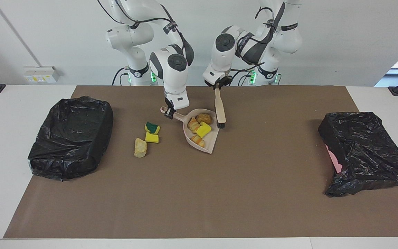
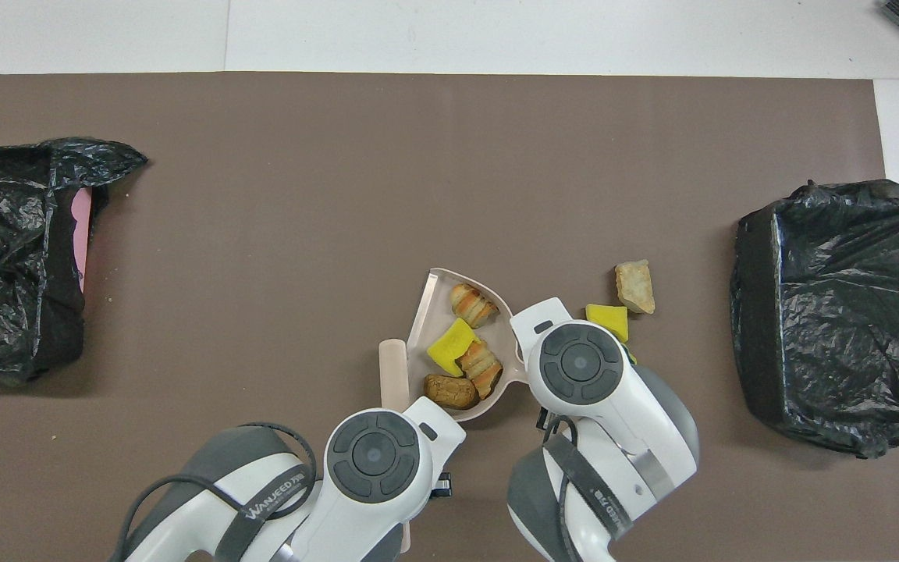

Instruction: Sweep and dump trash in bin

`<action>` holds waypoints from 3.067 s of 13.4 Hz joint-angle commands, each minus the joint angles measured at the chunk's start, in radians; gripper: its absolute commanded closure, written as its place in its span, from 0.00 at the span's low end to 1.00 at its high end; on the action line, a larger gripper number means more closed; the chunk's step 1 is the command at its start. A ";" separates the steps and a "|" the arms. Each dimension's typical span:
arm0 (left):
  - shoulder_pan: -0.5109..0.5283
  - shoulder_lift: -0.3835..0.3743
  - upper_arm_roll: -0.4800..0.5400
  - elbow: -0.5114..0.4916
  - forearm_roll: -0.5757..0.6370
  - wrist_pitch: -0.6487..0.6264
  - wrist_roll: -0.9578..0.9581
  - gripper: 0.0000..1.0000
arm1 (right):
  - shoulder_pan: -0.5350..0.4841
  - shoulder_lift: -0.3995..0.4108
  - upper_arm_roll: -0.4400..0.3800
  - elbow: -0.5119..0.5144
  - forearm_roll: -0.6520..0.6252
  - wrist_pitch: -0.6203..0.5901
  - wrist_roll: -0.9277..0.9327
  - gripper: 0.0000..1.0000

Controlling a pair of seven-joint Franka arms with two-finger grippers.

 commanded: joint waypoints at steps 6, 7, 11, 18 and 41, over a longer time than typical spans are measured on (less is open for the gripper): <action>-0.080 -0.114 -0.005 -0.137 0.024 0.009 -0.119 1.00 | -0.142 -0.180 0.004 0.011 -0.024 -0.167 -0.131 1.00; -0.116 -0.112 -0.007 -0.153 0.023 0.042 -0.153 1.00 | -0.173 -0.210 0.001 0.011 -0.024 -0.181 -0.166 1.00; -0.216 -0.103 -0.008 -0.185 0.023 0.141 -0.280 1.00 | -0.368 -0.296 -0.037 0.111 -0.019 -0.304 -0.359 1.00; -0.238 -0.074 -0.008 -0.205 -0.028 0.158 -0.254 1.00 | -0.659 -0.270 -0.279 0.254 -0.077 -0.346 -0.846 1.00; 0.248 -0.023 0.004 0.362 0.188 -0.187 0.287 0.00 | -0.459 -0.277 -0.129 0.352 -0.710 -0.523 -0.718 1.00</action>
